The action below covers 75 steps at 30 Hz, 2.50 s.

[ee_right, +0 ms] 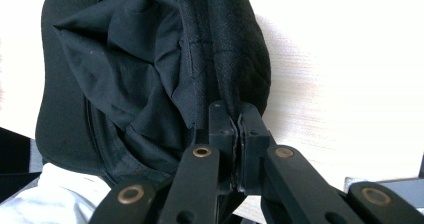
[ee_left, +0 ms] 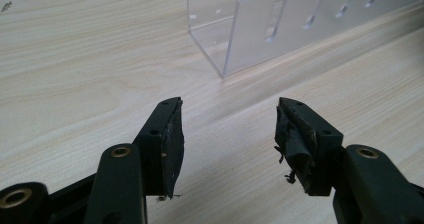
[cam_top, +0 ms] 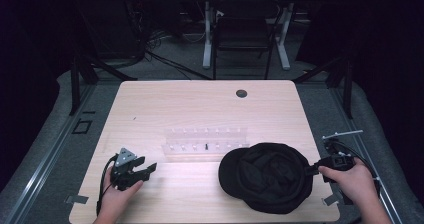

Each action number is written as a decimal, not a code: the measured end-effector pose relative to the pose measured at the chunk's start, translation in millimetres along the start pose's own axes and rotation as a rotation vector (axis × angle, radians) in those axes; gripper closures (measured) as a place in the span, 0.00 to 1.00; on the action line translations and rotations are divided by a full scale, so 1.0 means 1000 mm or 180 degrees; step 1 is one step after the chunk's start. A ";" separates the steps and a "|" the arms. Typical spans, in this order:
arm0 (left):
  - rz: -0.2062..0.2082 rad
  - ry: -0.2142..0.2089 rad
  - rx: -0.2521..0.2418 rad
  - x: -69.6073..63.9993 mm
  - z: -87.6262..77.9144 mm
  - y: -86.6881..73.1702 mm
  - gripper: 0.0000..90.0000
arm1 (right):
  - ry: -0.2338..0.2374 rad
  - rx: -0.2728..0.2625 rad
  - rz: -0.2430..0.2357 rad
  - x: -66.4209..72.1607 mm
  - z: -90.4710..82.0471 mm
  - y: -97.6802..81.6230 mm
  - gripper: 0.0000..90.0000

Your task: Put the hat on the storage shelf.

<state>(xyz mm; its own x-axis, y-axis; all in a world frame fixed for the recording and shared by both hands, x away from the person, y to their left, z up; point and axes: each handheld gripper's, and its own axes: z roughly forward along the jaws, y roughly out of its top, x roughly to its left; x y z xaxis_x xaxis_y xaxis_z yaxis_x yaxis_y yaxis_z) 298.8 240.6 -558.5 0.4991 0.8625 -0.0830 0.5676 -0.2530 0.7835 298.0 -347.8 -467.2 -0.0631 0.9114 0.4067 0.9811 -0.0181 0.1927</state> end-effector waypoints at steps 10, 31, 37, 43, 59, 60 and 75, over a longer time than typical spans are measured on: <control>0.0000 0.0005 -0.0001 0.000 0.000 0.000 0.50 | -0.0364 0.0068 -0.0098 0.022 -0.010 0.006 0.97; -0.0006 0.0011 -0.0013 0.001 -0.001 0.000 0.50 | -0.0840 0.0274 -0.0334 0.060 -0.024 0.025 0.97; -0.0005 0.0015 -0.0018 0.001 -0.001 0.000 0.50 | -0.0820 0.0262 -0.0330 0.073 -0.031 0.030 0.97; -0.0010 0.0020 -0.0010 0.001 -0.001 0.000 0.50 | -0.0767 0.0269 -0.0303 0.081 -0.041 0.035 0.97; -0.0006 0.0016 -0.0014 0.001 -0.001 0.000 0.50 | -0.0522 0.0274 -0.0356 0.110 -0.063 0.043 0.97; -0.0004 0.0015 -0.0015 0.001 -0.001 0.000 0.50 | -0.0498 0.0266 -0.0362 0.111 -0.064 0.043 0.97; -0.0002 0.0013 -0.0003 0.001 -0.001 0.000 0.50 | 0.0058 0.0222 -0.0213 0.116 -0.079 0.047 0.98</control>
<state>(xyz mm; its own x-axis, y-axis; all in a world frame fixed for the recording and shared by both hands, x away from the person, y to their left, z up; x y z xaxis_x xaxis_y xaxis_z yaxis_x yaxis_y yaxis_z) 298.8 241.6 -558.2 0.4961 0.8645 -0.0809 0.5672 -0.2521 0.7841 322.6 -275.1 -340.1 -0.1318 0.9019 0.4114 0.9849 0.0720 0.1577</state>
